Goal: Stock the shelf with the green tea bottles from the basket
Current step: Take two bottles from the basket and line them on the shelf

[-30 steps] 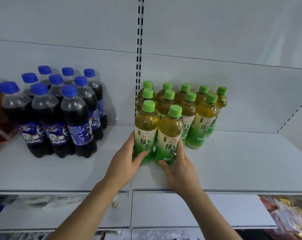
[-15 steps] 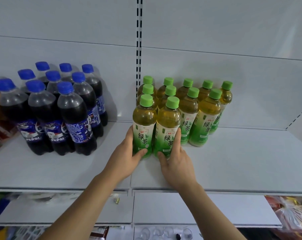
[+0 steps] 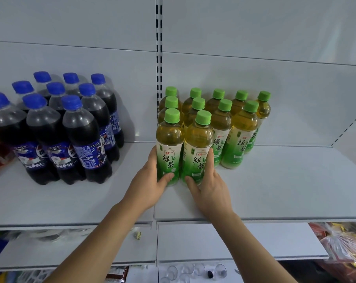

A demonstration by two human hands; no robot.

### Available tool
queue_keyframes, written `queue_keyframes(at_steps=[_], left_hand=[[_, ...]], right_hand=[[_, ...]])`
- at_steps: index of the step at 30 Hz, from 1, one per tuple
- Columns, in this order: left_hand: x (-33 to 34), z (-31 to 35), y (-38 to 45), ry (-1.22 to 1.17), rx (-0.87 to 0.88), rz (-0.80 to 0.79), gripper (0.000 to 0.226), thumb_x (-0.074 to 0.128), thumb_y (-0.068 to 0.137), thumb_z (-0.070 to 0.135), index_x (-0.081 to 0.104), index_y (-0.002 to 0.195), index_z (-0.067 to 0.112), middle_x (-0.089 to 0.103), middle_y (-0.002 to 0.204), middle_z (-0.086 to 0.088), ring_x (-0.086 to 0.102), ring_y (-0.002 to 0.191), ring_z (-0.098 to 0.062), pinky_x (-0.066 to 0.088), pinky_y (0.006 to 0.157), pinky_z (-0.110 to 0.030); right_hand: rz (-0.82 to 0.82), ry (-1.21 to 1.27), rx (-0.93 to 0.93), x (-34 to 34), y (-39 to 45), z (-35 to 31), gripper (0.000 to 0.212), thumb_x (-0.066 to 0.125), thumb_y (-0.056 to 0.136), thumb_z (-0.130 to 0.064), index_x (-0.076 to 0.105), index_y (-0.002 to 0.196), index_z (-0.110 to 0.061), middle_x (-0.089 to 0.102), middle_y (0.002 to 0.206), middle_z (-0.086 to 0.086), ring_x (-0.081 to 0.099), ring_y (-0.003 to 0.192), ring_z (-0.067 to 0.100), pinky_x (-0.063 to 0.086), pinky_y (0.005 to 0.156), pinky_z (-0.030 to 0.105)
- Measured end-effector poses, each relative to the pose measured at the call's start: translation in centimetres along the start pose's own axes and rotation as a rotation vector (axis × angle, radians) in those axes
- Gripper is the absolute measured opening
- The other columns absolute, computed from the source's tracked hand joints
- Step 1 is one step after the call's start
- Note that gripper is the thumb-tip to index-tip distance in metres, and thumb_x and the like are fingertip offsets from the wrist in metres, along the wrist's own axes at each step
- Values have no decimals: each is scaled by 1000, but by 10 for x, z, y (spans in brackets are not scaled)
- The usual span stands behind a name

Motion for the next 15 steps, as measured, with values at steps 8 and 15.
queue_keyframes(at_steps=[8,15], left_hand=[[-3,-10,-4,43,-30,51,107,79,92,52,11,172,28,29,177,2,35,160,-20,43,123,-51],[10,8,-46,371,32,181,98,53,101,62,11,171,7,19,179,-18,19,165,-35,28,132,-55]], right_hand=[[50,-108,39,-8,-19,12,96,57,102,-60,15,173,-11,44,168,16,49,149,37,53,112,55],[117,-341,-9,-31,-49,21,78,42,108,-60,37,166,-8,38,171,18,29,162,40,32,127,59]])
Point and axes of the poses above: each hand's wrist, its own y-axis towards the middle knuckle, its own x-axis out of the palm, z = x × y, the point moved 5 cm from there along y, towards the middle knuckle
